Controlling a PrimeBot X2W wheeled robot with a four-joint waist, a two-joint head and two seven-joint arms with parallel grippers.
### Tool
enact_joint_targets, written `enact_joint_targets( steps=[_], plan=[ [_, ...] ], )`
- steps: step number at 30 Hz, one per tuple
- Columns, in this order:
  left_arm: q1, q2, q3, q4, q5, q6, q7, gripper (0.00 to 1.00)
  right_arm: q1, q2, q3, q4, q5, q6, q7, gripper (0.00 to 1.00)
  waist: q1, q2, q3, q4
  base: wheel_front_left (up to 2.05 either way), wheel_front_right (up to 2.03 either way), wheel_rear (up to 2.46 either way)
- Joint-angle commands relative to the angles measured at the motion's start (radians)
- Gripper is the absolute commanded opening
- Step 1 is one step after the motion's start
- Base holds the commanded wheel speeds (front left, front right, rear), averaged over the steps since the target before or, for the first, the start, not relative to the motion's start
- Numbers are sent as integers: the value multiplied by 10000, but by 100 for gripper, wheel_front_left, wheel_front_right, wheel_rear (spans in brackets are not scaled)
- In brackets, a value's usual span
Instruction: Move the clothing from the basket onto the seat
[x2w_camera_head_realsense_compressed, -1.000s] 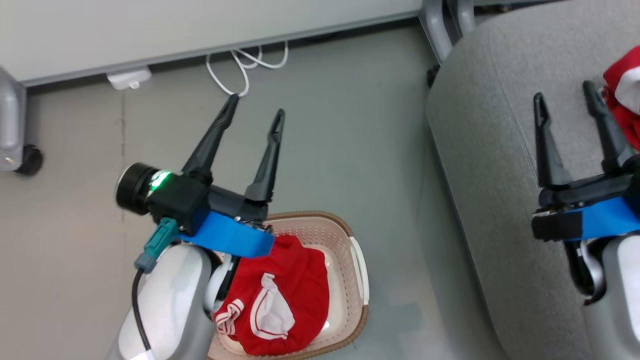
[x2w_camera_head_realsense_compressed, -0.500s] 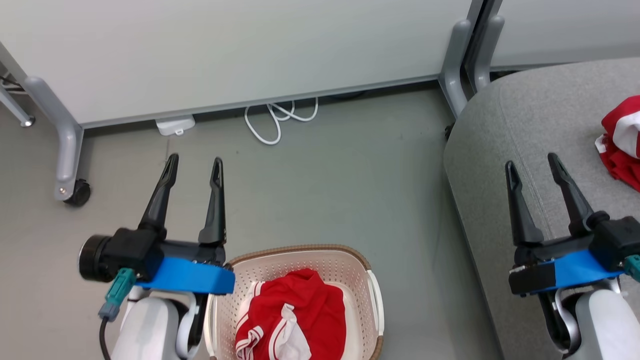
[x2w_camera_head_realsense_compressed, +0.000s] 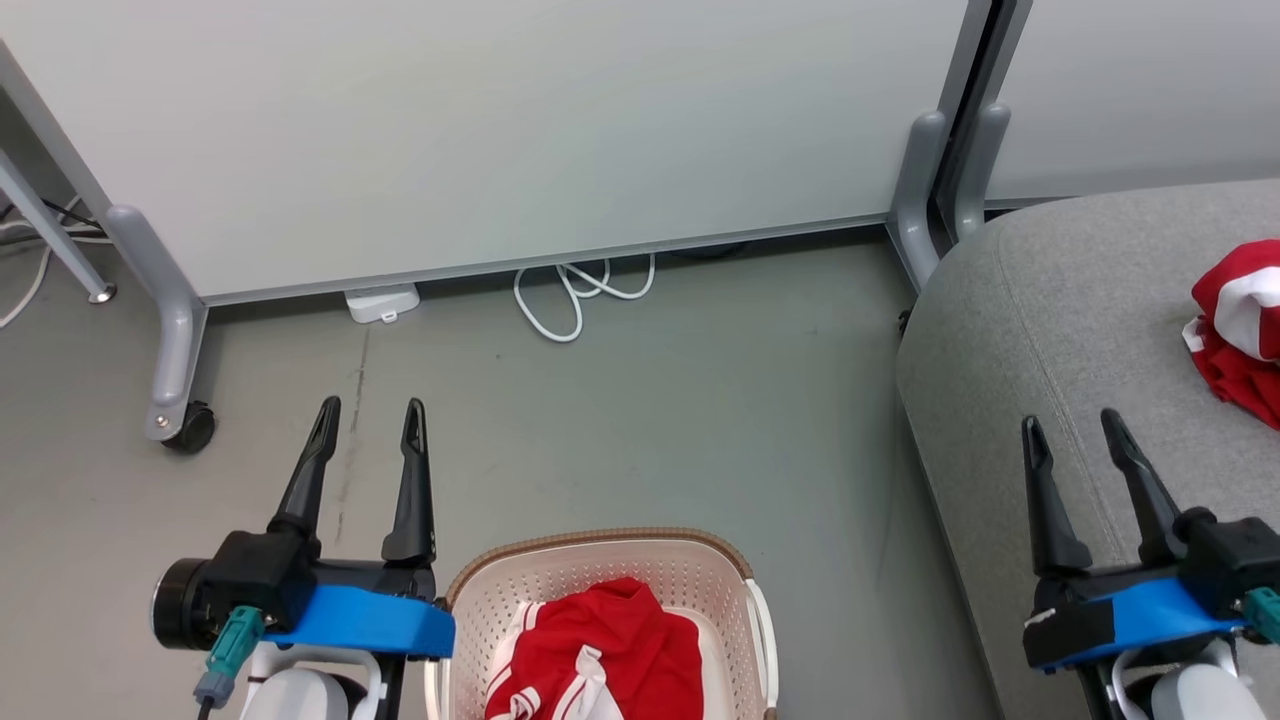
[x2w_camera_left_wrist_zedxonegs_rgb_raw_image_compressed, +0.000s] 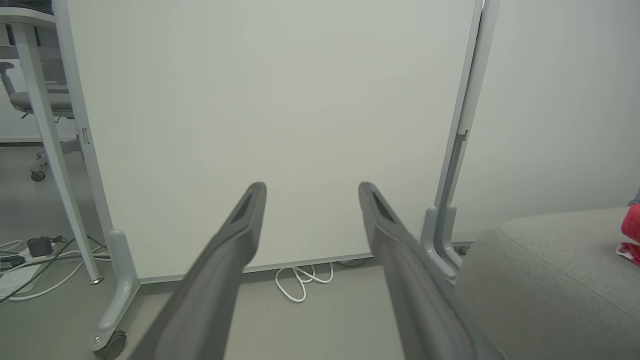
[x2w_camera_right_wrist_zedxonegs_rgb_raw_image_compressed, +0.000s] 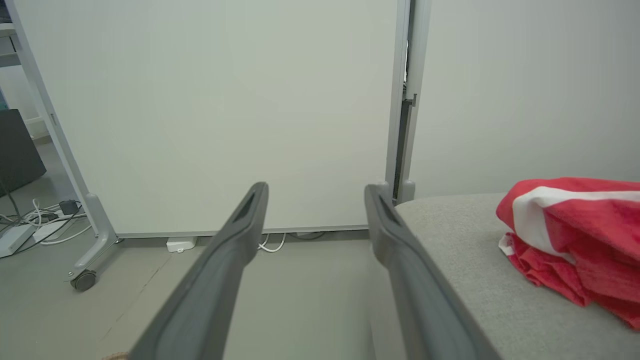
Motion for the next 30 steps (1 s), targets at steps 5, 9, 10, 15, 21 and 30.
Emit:
enact_joint_targets(
  steps=[5,9,10,15,21,30],
  plan=[
    [317,-24,122,90,-63,-25,-29,100,579,205,-86,110,42,1,-38,100,1,-1,-203,66,0,0,0],
    [435,-25,140,136,-117,-25,-29,100,728,264,-94,135,43,1,-38,100,1,-1,-235,100,0,0,0],
    [472,-26,146,146,-139,-25,-29,100,763,268,-104,151,50,1,-38,100,1,-1,-231,109,0,0,0],
    [530,-25,142,196,-169,-24,-29,100,785,280,-144,212,67,1,-38,100,1,-1,-210,161,0,0,0],
    [503,-26,140,261,-226,-25,-29,100,786,310,-117,239,11,1,-38,100,1,-1,-207,214,0,0,0],
    [481,-25,169,323,-184,-26,-29,100,707,289,-23,324,80,1,-38,100,1,-1,-236,217,0,0,0]
  ],
)
